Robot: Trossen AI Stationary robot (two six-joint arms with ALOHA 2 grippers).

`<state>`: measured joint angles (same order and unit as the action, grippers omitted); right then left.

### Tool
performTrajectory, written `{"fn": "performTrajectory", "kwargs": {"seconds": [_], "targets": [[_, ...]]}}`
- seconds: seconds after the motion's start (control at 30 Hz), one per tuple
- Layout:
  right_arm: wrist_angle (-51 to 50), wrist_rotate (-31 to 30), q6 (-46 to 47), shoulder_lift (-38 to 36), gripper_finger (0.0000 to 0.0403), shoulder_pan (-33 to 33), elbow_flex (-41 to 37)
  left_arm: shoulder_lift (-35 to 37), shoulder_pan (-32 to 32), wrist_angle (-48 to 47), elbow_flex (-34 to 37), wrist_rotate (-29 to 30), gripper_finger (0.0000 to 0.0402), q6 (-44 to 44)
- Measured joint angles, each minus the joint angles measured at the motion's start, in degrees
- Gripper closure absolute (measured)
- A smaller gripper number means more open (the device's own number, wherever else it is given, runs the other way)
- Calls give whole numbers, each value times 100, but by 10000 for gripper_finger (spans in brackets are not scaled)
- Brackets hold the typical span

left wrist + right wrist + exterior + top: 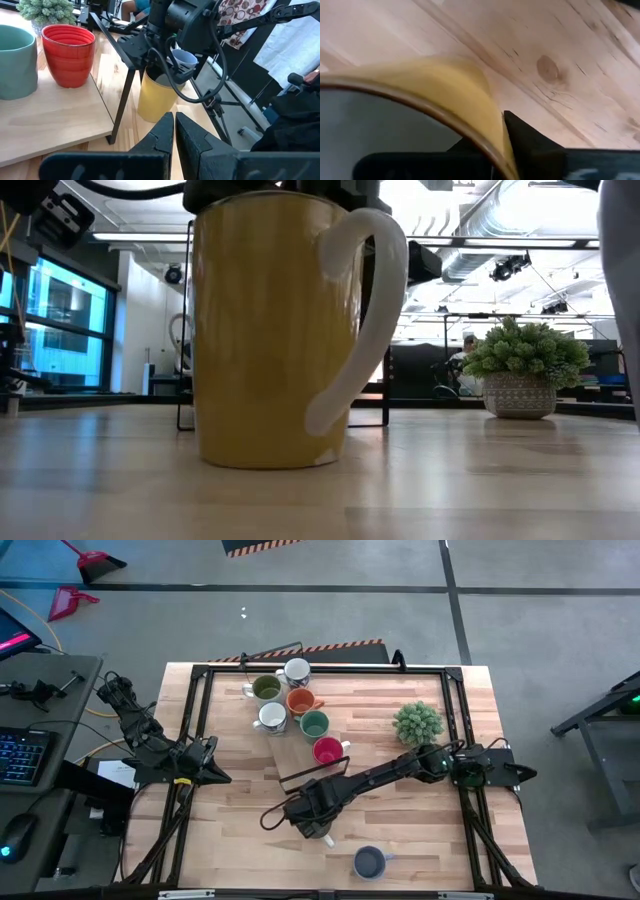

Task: Place coffee mugs
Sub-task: Move the yellow mug to the bottom center, then move the blue mug to the bottom center

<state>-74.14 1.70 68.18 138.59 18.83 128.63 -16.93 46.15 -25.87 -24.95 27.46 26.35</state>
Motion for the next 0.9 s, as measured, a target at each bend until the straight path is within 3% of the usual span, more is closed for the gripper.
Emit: {"fn": "performTrajectory", "kwargs": {"seconds": [0.27,0.47,0.57,0.9], "targets": [[-16,2,-178,6,295,-84,25,0,0,-2,0,-9,392,-2],[-55,510,-332,-41,248,-237,27,1,2,-2,0,-9,392,-2],[-80,802,-404,-147,241,-307,35,0,0,-4,0,-9,392,-2],[-238,886,-439,-731,250,-345,38,1,1,-229,-1,-9,392,-2]]}}
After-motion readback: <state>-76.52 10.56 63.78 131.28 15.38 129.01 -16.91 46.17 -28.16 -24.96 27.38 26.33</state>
